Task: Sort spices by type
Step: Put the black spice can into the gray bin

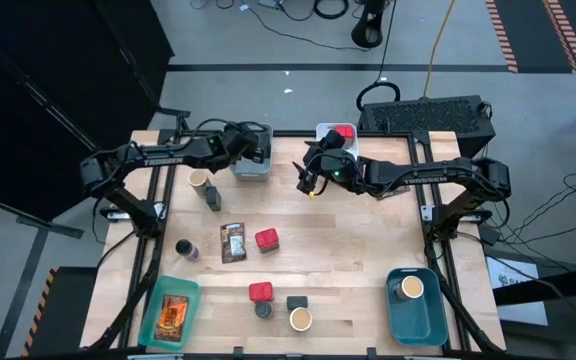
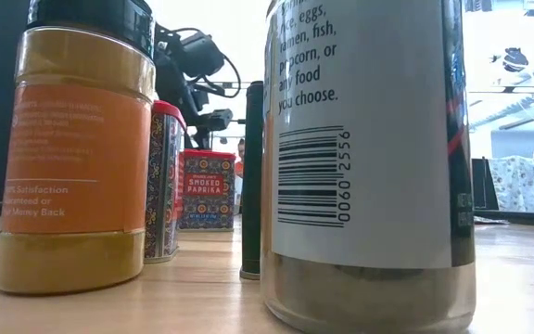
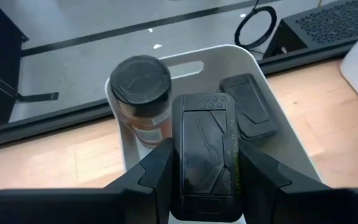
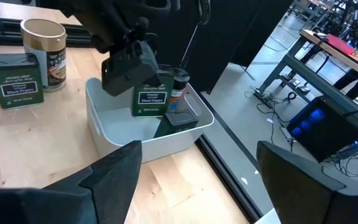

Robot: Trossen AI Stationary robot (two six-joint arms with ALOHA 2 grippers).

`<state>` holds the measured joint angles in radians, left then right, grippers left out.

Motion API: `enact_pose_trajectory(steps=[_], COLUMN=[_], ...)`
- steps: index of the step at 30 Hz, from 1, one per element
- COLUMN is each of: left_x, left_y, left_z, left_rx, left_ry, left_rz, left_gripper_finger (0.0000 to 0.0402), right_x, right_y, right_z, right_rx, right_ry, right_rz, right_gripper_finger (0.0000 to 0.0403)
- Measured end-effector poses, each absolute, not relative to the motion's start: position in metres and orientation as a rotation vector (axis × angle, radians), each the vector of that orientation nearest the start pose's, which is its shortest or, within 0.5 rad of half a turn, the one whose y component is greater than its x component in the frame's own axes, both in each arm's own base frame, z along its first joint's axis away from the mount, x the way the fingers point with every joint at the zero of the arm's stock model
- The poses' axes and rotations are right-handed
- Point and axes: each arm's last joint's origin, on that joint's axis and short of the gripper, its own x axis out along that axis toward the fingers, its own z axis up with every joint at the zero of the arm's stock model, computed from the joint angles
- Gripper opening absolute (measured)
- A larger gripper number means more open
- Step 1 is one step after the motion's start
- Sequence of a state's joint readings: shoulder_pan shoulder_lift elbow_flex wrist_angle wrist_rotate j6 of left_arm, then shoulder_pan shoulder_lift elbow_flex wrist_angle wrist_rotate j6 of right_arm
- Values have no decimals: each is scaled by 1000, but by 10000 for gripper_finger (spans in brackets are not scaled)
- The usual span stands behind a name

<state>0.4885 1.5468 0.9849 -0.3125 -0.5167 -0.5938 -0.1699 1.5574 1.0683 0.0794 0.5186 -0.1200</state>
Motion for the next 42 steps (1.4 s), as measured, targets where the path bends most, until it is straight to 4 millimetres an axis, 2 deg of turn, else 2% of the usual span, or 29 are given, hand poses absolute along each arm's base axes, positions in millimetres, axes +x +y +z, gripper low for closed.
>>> enact_pose_trajectory(steps=[7,11,18,26,36,42], left_x=[269,270,274,276,282,280], left_y=[160,160,162,164,167,170], left_z=[215,215,205,208,192,192], left_rx=[-481,-481,-477,-461,-443,-442], left_ry=[609,608,635,598,651,652], left_rz=[1188,1187,1189,1174,1176,1187], left_gripper_finger=[136,152,158,160,161,162], right_x=[339,339,338,338,338,338], right_y=[-73,-73,-73,-73,-72,-73], right_z=[268,268,267,267,267,267], right_rx=[-186,-186,-187,-191,-192,-193], right_ry=[454,455,460,465,469,472], right_rz=[-653,-653,-653,-652,-652,-652], right_gripper_finger=[300,300,300,300,300,300])
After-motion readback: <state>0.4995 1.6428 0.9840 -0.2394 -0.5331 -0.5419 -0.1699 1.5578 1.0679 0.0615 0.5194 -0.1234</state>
